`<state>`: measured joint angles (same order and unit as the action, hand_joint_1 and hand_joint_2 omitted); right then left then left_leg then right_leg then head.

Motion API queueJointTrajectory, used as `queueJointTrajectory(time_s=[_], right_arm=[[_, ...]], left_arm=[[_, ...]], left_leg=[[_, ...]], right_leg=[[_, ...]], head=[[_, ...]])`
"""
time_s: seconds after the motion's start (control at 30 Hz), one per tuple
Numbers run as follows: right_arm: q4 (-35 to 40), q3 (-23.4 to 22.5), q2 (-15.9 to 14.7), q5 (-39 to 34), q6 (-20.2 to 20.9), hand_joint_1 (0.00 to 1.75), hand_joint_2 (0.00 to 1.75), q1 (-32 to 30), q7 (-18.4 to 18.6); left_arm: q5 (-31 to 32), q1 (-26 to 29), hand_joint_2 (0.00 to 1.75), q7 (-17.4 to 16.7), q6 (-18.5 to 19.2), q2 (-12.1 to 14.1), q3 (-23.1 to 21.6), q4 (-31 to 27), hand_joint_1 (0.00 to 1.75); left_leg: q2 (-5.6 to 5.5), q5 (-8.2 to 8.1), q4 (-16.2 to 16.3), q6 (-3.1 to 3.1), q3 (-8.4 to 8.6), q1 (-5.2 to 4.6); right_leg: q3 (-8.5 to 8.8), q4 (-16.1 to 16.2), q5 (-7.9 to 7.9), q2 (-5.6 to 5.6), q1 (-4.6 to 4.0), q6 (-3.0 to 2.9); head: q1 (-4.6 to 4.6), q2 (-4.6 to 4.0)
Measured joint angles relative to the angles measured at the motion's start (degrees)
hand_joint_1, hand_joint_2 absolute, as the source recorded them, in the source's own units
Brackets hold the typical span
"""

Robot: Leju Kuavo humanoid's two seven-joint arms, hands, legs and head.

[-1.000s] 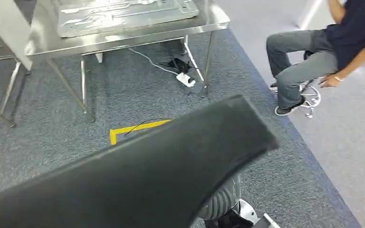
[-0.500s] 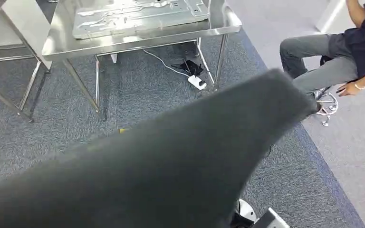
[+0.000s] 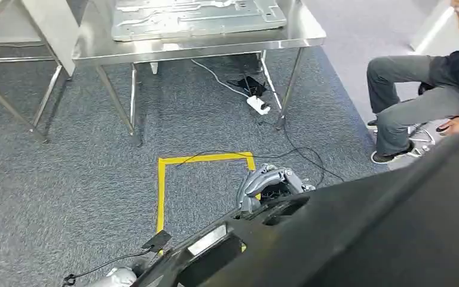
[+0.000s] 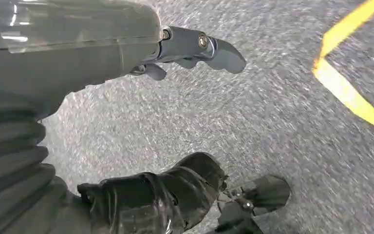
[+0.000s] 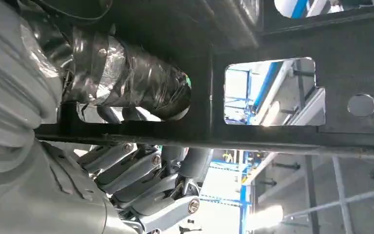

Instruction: Take the parts from the cabinet and place them on the table.

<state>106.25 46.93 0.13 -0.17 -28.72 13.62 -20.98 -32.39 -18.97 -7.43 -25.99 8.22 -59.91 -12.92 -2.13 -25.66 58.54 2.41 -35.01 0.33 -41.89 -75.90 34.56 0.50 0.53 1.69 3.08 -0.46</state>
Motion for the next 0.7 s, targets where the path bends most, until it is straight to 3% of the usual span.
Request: queueJointTrajectory(time_s=[0.03,0.07,0.13,0.17,0.2,0.37,0.4,0.43,0.47,0.53,0.57,0.6,0.67,0.7], right_arm=[[-0.28,0.11,0.02,-0.09,0.09,1.61,1.75,0.12,-0.15],[-0.68,0.26,0.02,-0.24,0.24,1.61,1.75,0.39,-0.31],[-1.2,0.52,0.07,-0.37,0.41,1.61,1.75,1.01,-0.33],[-1.35,0.52,0.11,-0.39,0.63,1.61,1.75,1.23,-0.35],[-1.46,0.52,0.15,-0.48,0.83,1.61,1.75,1.39,-0.44],[-1.62,0.52,0.15,-0.76,1.05,1.61,1.75,1.37,-0.5],[-2.1,0.52,0.17,-4.15,5.49,1.61,1.75,0.92,-1.33],[-2.18,0.52,0.07,-4.06,6.19,1.61,1.75,0.97,-1.31],[-2.34,0.52,-0.07,-3.96,6.58,1.61,1.75,0.9,-1.31],[-2.84,0.52,-0.26,-3.69,7.15,1.61,1.75,0.73,-1.27],[-3.04,0.52,-0.31,-3.54,7.15,1.61,1.75,0.61,-1.22],[-3.15,0.52,-0.33,-3.34,7.15,1.61,1.75,0.52,-1.11],[-3.21,0.52,-0.35,-2.38,7.34,1.61,1.75,0.36,-0.54],[-3.21,0.52,-0.35,-1.86,7.69,1.61,1.75,0.23,-0.24]], left_arm=[[-0.55,0.45,1.75,0.39,0.02,0.2,0.0,0.0,0.0],[-0.98,0.82,1.75,0.85,0.11,0.35,0.0,0.0,0.0],[-1.46,1.03,1.75,1.27,0.11,0.41,0.02,0.0,0.0],[-1.88,1.04,1.75,1.55,0.02,0.41,0.04,0.0,0.0],[-2.14,1.22,1.75,1.73,-0.11,0.41,0.09,0.0,0.0],[-2.51,1.23,1.75,1.94,-0.37,0.41,0.15,-0.02,0.0],[-7.69,4.01,1.75,2.71,-5.38,-0.4,1.16,-0.02,0.0],[-8.5,4.29,1.75,2.91,-6.36,-0.97,1.64,-0.04,0.0],[-8.87,4.31,1.75,2.97,-7.02,-1.36,1.81,-0.04,0.0],[-9.24,4.37,1.75,3.26,-7.91,-2.03,2.14,-0.04,0.0],[-9.24,4.62,1.75,3.54,-8.2,-2.14,2.3,-0.04,0.0],[-8.87,4.92,1.75,3.89,-8.22,-2.19,2.51,-0.04,0.0],[-8.0,5.23,1.75,4.0,-7.96,-2.16,2.54,-0.04,0.0],[-7.62,5.19,1.75,3.69,-7.69,-2.16,2.56,-0.02,0.0]], left_leg=[[-0.44,-0.01,0.07,0.01,-0.01,-0.11],[-1.06,-0.02,0.12,0.02,0.01,-0.17],[-2.52,-0.03,0.25,0.0,0.05,-0.2],[-3.21,-0.05,0.27,-0.02,0.05,-0.16],[-3.59,0.05,0.11,-0.21,-0.13,0.12],[-3.69,0.03,0.18,-0.41,-0.34,-0.01],[-1.6,-1.31,1.88,-2.1,-1.56,-0.06],[0.04,-3.21,5.53,-2.28,-3.4,0.05],[0.9,-5.18,10.11,-2.57,-5.8,0.23],[1.46,-7.17,16.81,-2.97,-9.58,0.47],[1.6,-6.24,16.5,-3.13,-9.48,0.53],[1.76,-4.15,13.37,-3.22,-7.83,0.61],[2.22,0.7,2.6,-3.15,-1.76,0.72],[2.83,-0.33,-0.11,-2.8,-0.49,0.59]], right_leg=[[-0.97,-1.54,-0.22,-0.03,-0.01,-0.12],[-0.49,-0.11,-1.85,-0.16,-0.02,-0.34],[3.72,8.97,-7.1,-1.18,-0.07,-1.02],[6.3,14.4,-9.25,-3.1,-0.07,-1.39],[6.98,16.0,-7.96,-6.1,0.27,-1.49],[7.06,16.26,-8.09,-6.75,0.32,-1.45],[8.87,18.53,-9.02,-3.17,0.42,-2.44],[9.06,18.61,-8.91,-2.27,0.32,-2.61],[9.15,18.59,-8.8,-1.27,0.13,-2.72],[9.15,18.5,-8.51,0.2,-0.03,-2.79],[9.2,18.45,-8.34,0.66,-0.03,-2.67],[9.29,18.35,-8.19,1.07,0.0,-2.57],[9.49,17.93,-7.76,1.54,0.07,-2.23],[9.45,17.78,-7.57,1.68,0.04,-2.0]], head=[[-0.02,0.0],[-0.04,0.0],[-0.04,0.0],[-0.07,0.0],[-0.04,0.0],[0.11,0.0],[0.09,0.0],[0.26,0.0],[0.28,0.0],[0.24,0.0],[0.28,0.0],[0.28,0.0],[0.28,0.0],[0.24,0.0]])
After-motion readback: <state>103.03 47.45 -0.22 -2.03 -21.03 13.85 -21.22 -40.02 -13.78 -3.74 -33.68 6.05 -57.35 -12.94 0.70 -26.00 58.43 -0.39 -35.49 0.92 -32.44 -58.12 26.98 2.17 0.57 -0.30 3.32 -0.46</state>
